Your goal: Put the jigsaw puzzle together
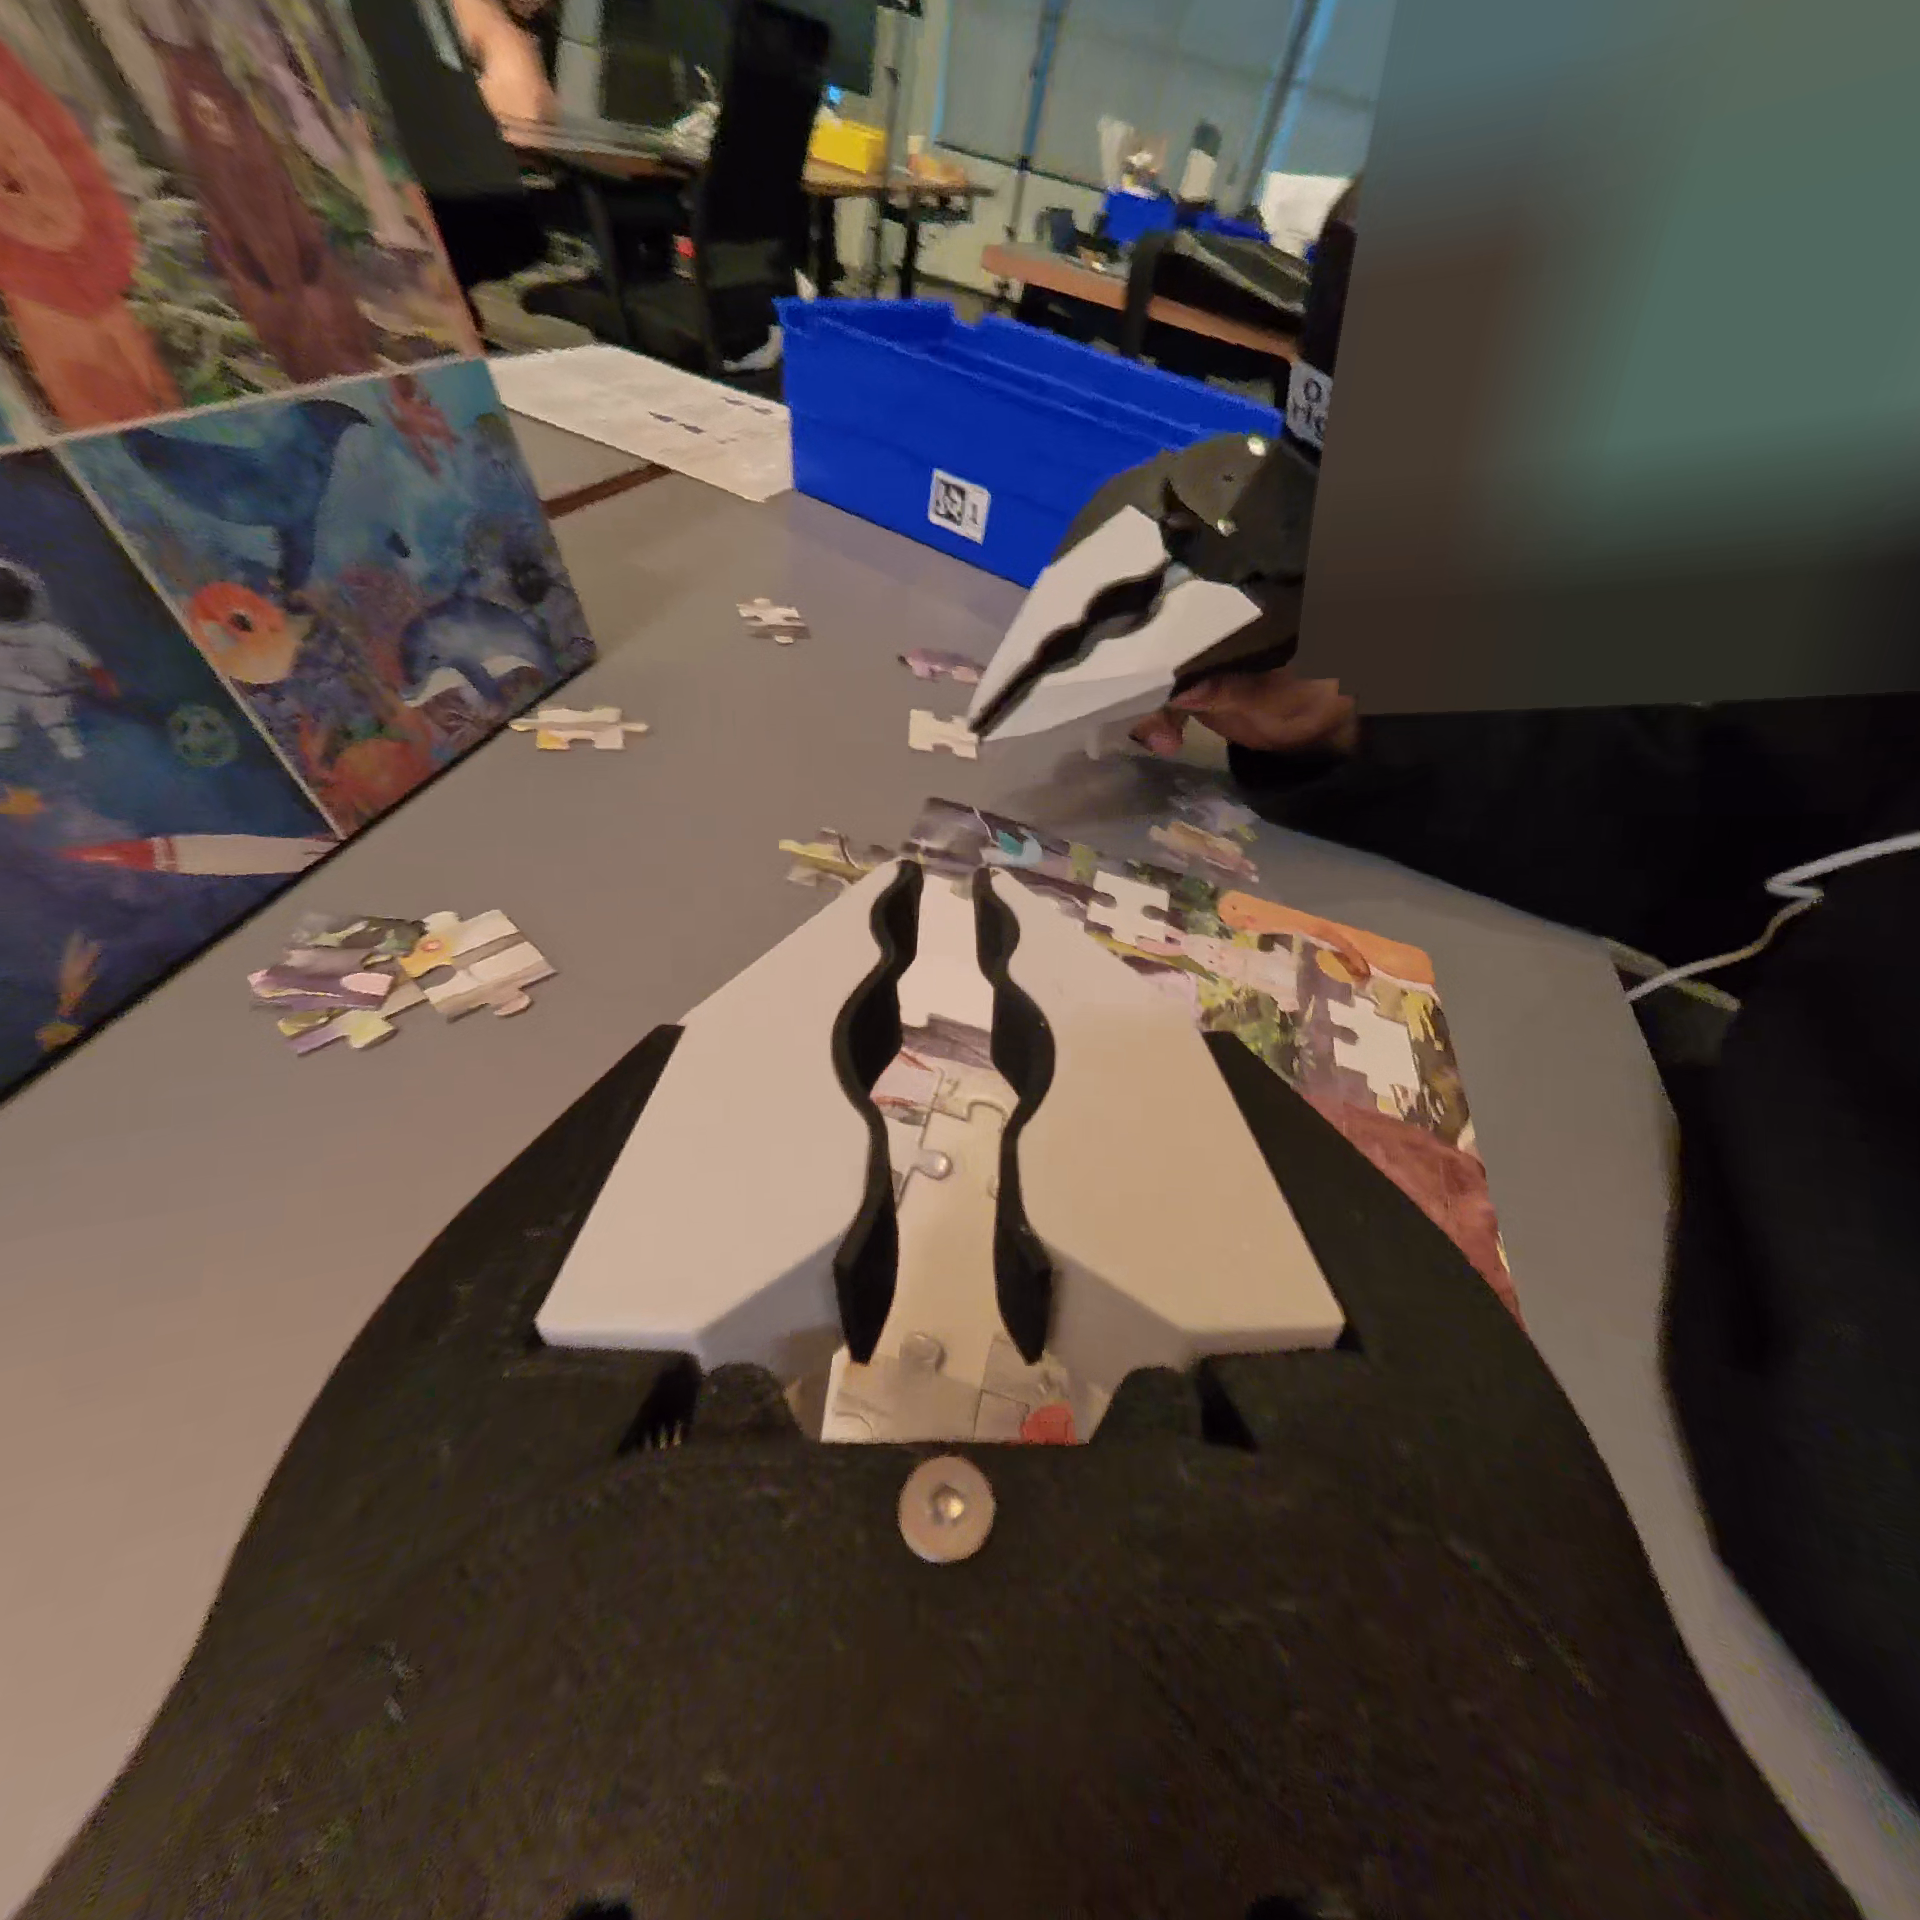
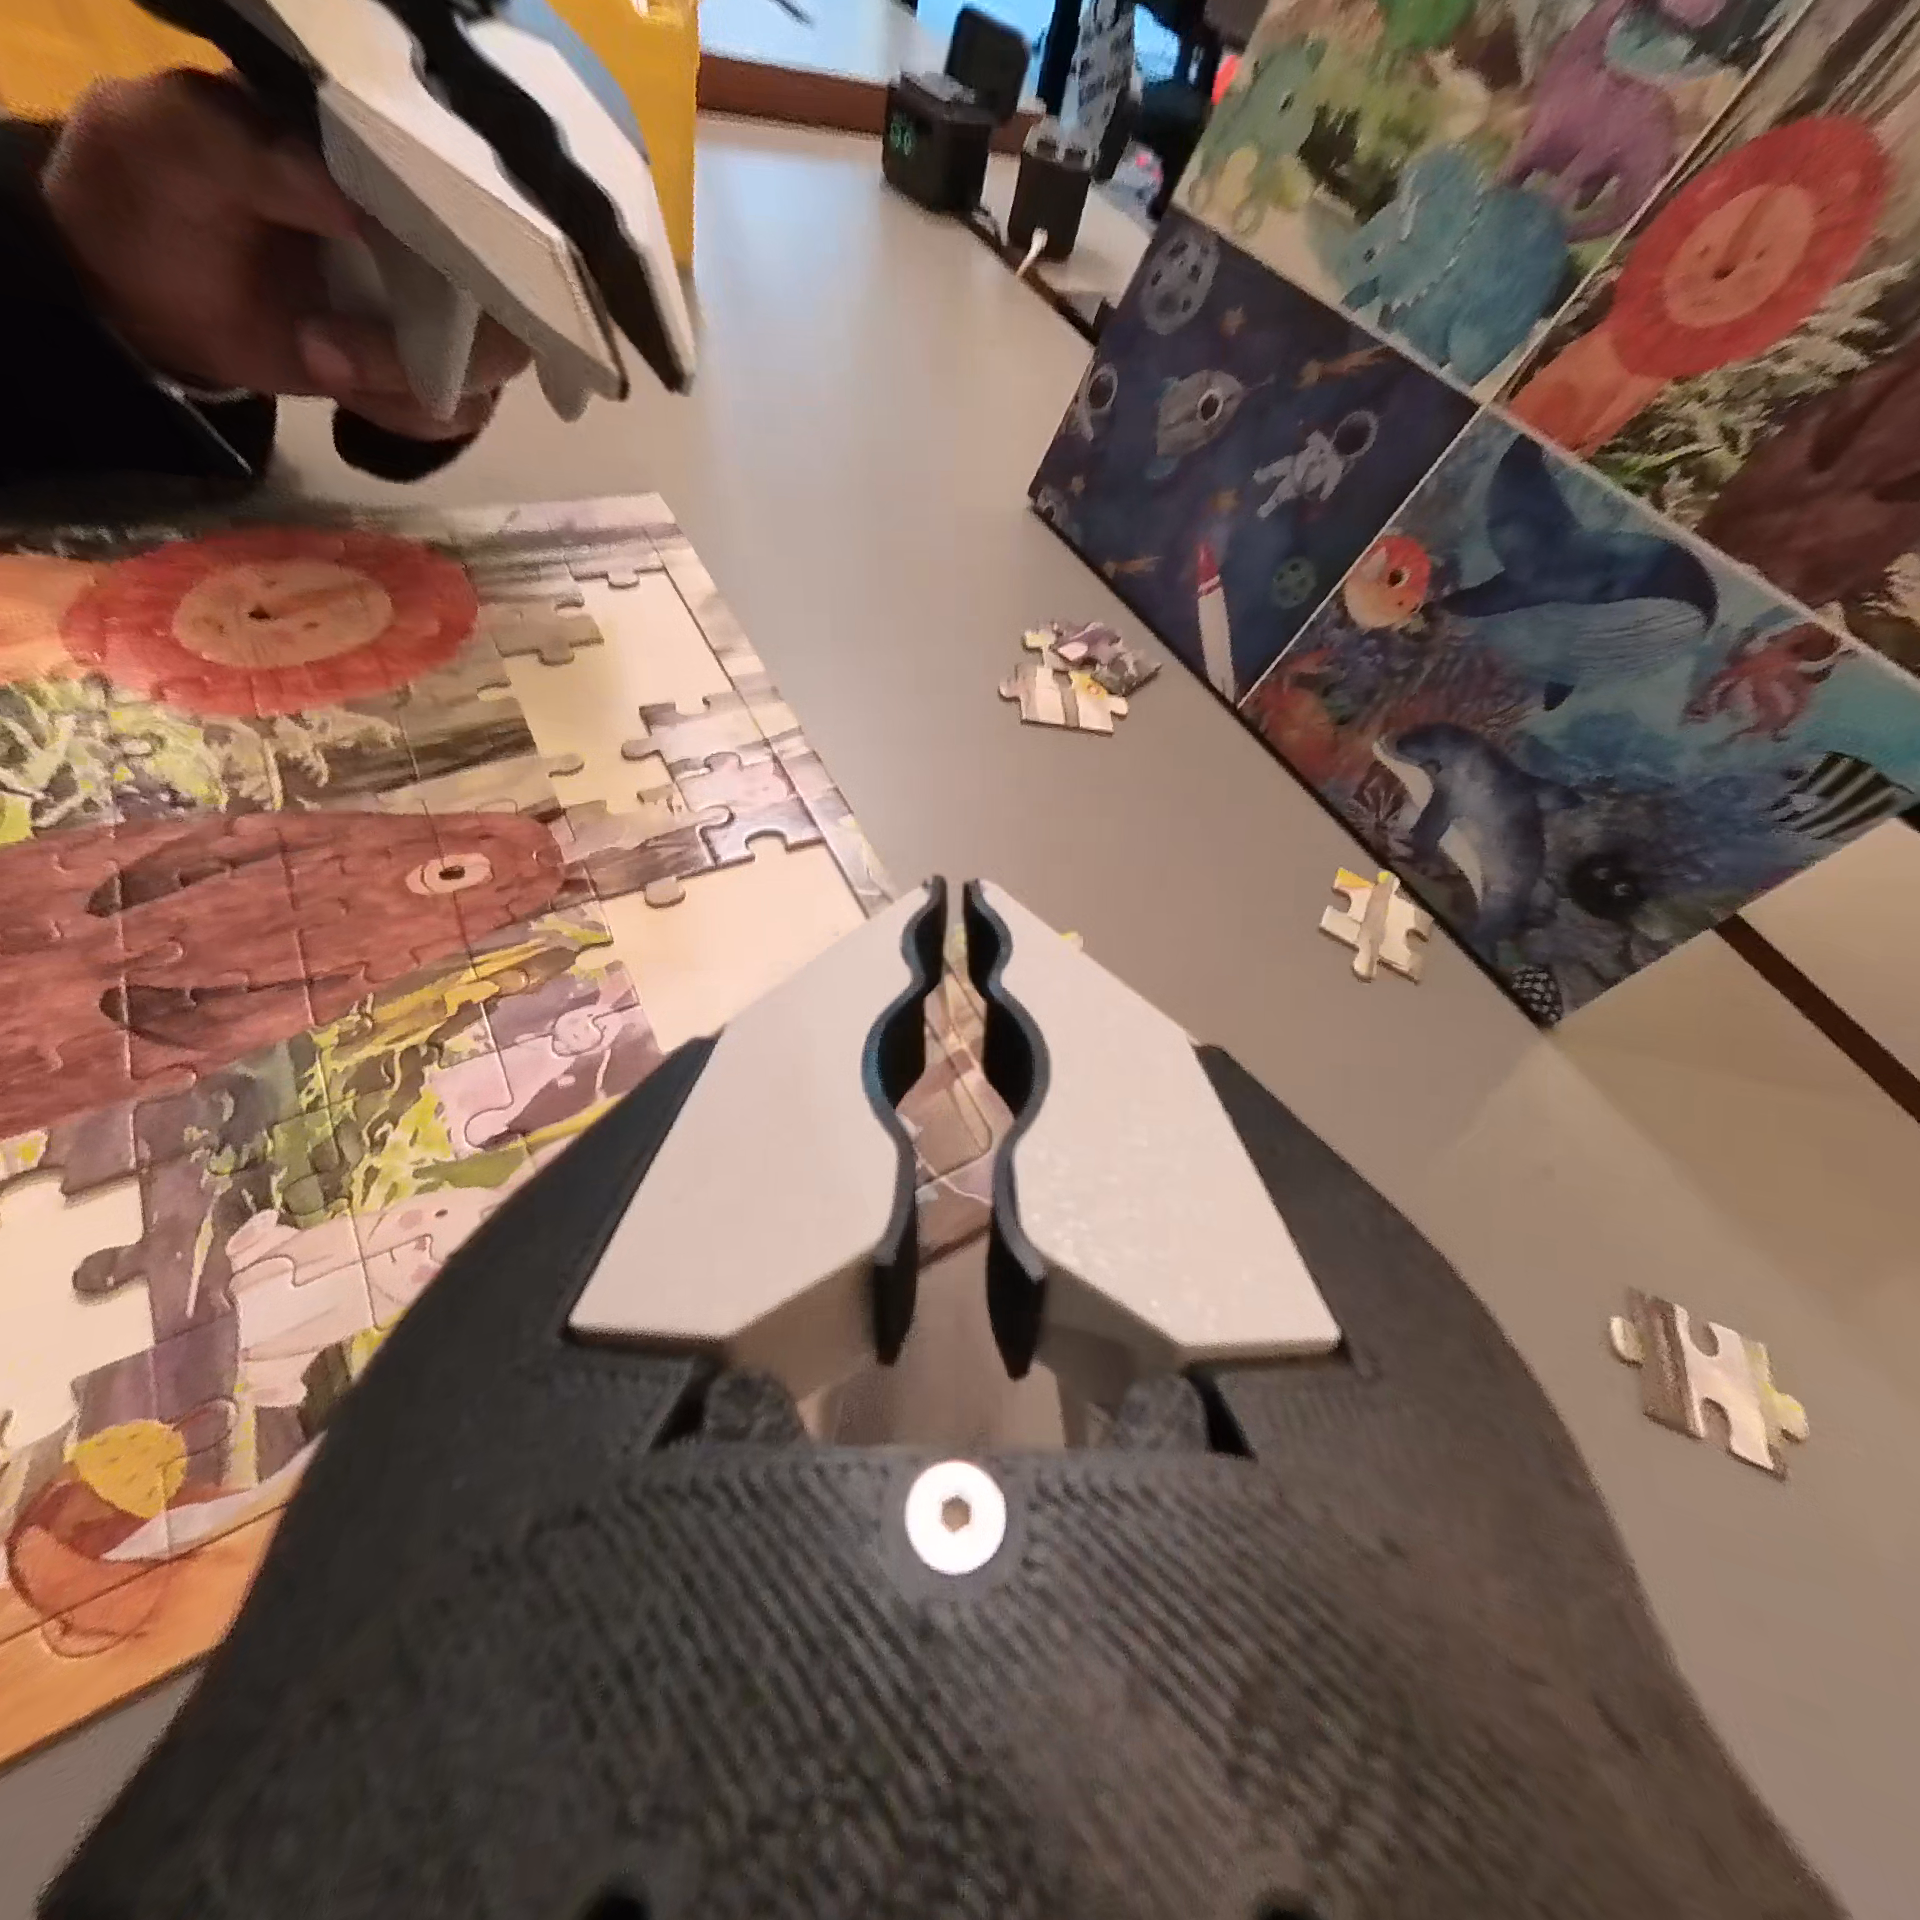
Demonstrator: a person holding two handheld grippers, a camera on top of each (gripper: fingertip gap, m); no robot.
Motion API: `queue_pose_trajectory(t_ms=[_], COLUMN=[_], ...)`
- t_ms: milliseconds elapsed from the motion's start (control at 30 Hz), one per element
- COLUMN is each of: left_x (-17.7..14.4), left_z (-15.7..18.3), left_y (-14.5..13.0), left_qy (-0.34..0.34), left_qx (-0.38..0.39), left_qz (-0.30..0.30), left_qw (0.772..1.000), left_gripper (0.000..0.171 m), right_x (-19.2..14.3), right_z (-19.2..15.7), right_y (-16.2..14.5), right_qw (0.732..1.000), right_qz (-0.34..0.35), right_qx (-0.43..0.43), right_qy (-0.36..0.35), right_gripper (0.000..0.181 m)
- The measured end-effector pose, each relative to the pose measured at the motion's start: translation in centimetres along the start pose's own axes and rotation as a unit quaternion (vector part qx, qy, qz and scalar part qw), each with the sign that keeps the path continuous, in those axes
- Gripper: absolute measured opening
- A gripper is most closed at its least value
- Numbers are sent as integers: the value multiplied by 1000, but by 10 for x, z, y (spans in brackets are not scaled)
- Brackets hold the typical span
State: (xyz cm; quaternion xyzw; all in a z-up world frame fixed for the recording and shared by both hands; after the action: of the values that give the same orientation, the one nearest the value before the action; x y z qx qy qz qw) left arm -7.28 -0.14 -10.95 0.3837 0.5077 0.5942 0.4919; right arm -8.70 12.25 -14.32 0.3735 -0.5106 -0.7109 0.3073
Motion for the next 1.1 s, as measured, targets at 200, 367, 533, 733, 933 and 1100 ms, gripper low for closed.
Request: queue_pose_trajectory(t_ms=[200,367,533,733,933,1100], left_x=[-3,-3,-6,-5,-5,-7], left_z=[2,-3,2,-5,-4,-9], left_y=[-12,-13,-2,4,1,1], left_qy=[-19,-15,-5,49,54,69], left_qx=[12,-27,11,61,89,85], left_qz=[-17,-17,-3,1,-14,-21], left_qw=[1000,999,1000,997,995,994], left_gripper=[9,30,1,19,0,0], right_x=[6,4,-6,-12,-9,-8], right_z=[-15,-16,-9,-4,-6,-4], right_y=[6,11,32,37,26,24], right_qw=[1000,999,997,996,997,996], right_qz=[14,25,75,93,71,75], right_qx=[2,23,22,8,24,37], right_qy=[23,34,12,0,16,20], right_gripper=[17,23,24,23,0,1])
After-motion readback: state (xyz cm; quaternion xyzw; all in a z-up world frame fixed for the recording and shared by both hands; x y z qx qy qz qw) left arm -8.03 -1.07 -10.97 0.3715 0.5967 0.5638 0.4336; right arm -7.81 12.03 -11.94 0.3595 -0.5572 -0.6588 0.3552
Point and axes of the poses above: each gripper's, where its closed fingertips meet, x out along the fingers, y out of its top, z = x × y across the jaws, the point moved 1 cm from there along -x, back along the fingers, and after that the axes turned 10 degrees about z, right-handed, at the moved point
